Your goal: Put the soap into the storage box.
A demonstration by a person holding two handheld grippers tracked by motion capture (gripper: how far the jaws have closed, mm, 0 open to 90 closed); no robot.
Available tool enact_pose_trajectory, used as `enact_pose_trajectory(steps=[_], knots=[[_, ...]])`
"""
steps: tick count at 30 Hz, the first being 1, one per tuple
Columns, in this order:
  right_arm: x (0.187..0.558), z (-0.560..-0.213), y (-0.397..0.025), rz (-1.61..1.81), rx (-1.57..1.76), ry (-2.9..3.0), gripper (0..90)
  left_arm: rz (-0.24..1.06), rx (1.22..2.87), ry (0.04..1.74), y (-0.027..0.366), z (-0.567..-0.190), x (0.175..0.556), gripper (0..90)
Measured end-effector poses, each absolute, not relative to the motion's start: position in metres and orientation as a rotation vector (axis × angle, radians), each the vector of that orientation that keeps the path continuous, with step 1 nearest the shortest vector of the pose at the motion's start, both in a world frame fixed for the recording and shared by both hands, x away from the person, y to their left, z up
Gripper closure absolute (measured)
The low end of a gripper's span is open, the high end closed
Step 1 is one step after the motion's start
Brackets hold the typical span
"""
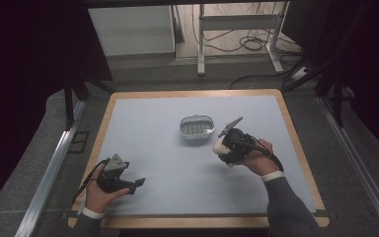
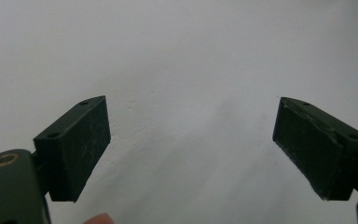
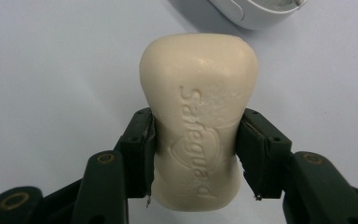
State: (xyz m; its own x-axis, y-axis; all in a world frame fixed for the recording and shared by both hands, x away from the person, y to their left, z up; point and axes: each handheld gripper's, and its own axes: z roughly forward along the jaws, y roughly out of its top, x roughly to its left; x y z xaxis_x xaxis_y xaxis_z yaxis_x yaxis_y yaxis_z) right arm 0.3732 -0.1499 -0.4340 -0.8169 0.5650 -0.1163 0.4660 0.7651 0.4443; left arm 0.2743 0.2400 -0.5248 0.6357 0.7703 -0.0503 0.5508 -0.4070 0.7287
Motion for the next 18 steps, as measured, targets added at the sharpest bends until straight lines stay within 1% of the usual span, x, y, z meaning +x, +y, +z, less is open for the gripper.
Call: enact_pose_trajectory(steps=[18], knots=[[0.387, -0.426, -0.148, 0.597, 0.820, 2.704, 49.6, 0.382, 2.119, 1.027, 0.240, -0.525, 0.274, 11.6]])
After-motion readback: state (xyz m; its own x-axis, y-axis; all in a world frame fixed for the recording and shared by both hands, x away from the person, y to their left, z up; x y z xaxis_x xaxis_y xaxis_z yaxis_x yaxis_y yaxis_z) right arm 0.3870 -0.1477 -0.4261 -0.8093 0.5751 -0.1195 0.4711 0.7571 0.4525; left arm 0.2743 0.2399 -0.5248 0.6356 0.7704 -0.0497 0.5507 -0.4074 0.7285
